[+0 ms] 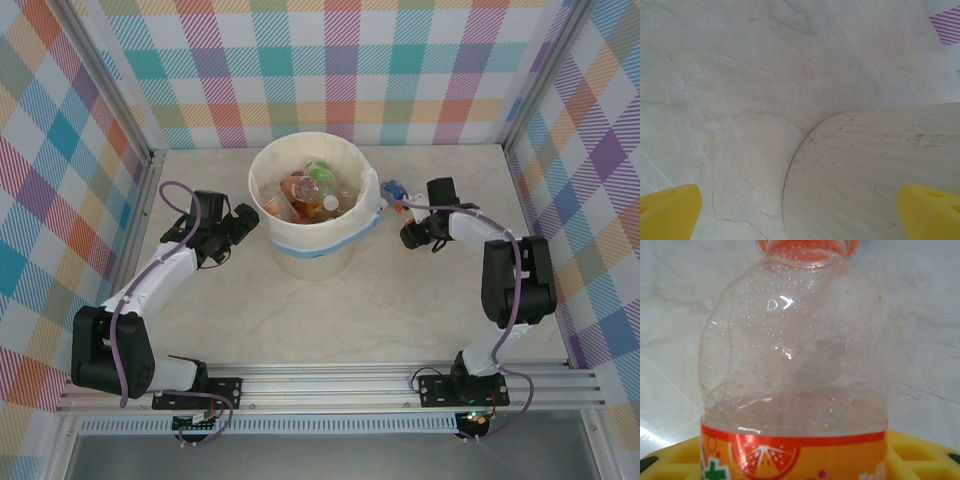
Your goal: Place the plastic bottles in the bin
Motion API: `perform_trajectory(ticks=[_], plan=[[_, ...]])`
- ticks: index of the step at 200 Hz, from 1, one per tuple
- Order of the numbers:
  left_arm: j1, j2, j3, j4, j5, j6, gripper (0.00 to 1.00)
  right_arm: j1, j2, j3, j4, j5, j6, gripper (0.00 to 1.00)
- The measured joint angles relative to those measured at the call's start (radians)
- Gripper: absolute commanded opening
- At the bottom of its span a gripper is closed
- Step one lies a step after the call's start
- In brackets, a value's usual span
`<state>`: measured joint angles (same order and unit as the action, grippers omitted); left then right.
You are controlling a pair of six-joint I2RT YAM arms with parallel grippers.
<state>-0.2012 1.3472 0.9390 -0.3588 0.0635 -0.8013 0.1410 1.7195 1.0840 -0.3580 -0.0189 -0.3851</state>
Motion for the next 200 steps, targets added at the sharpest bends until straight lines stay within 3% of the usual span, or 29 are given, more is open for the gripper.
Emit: perform_trajectory(ticks=[67, 114, 158, 200], plan=[[-0.019, 0.020, 0.000, 0.023, 0.009, -0.021, 1.00, 0.005, -0.294, -0.069, 0.038, -0.111, 0.100, 0.48], [-0.048, 0.040, 0.000, 0.027, 0.019, -0.023, 1.00, 0.014, -0.469, 0.008, 0.026, -0.252, 0.198, 0.48], [-0.053, 0.041, 0.000, 0.029, 0.019, -0.022, 1.00, 0.127, -0.502, 0.197, 0.013, -0.330, 0.182, 0.48], [-0.053, 0.041, 0.000, 0.029, 0.018, -0.022, 1.00, 0.262, -0.368, 0.444, -0.098, -0.328, 0.129, 0.51]])
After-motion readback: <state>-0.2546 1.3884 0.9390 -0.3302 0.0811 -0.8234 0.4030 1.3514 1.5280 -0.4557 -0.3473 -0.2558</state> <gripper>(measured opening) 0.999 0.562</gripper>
